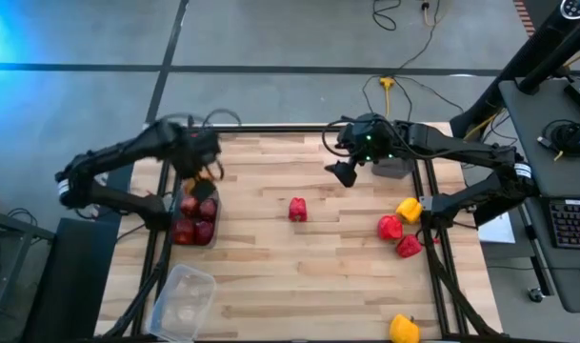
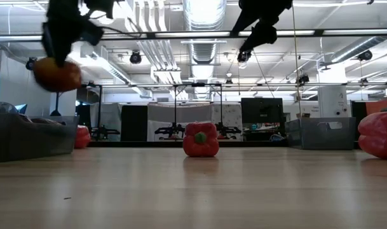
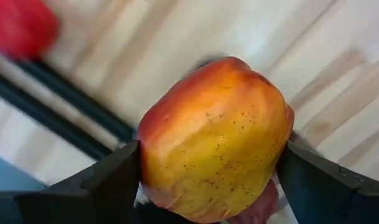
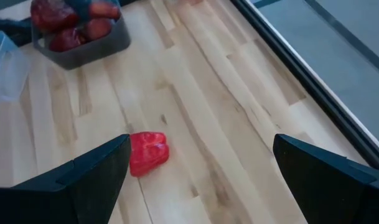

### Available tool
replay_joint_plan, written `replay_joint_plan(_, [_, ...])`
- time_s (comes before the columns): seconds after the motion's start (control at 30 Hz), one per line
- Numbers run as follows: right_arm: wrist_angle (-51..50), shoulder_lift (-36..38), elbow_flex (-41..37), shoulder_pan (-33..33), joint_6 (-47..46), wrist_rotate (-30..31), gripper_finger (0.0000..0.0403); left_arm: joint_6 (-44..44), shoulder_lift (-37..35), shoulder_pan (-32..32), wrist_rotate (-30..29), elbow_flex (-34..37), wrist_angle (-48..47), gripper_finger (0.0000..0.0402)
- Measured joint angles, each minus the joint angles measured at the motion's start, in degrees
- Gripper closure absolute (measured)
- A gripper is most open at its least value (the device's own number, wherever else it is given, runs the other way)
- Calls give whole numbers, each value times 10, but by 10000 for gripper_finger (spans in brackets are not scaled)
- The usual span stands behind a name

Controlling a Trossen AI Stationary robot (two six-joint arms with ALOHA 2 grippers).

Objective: Sort produce into baskets
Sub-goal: Put the red apple into the left black transparent bin, then put the red bell pepper into the right black transparent bin

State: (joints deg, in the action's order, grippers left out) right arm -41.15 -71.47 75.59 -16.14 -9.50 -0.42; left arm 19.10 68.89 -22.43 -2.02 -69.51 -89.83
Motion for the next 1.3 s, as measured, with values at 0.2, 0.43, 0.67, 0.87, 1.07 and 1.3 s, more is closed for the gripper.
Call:
replay_joint_plan(0.2, [-1, -2, 2, 1, 1, -28, 19, 100, -61, 45, 19, 137, 7, 80])
replay_joint_plan(0.43, [-5, -2, -13, 59, 27, -28, 19, 131, -77, 47, 31, 180, 32, 25])
replay_joint_plan(0.67, [-3, -2, -30, 152, -45, 35, 19, 104, -86, 47, 32, 158, 6, 15])
replay_joint_plan(0.87, [40, -27, -71, 240, -172, 111, 19, 80, -135, 49, 18, 86, 17, 21])
replay_joint_plan(1.07, [83, -106, -84, 256, -343, 127, 19, 90, -210, 65, 19, 56, 133, 23])
replay_joint_plan(1.3, [90, -214, -35, 248, -487, 169, 19, 58, -295, 99, 104, 86, 316, 23])
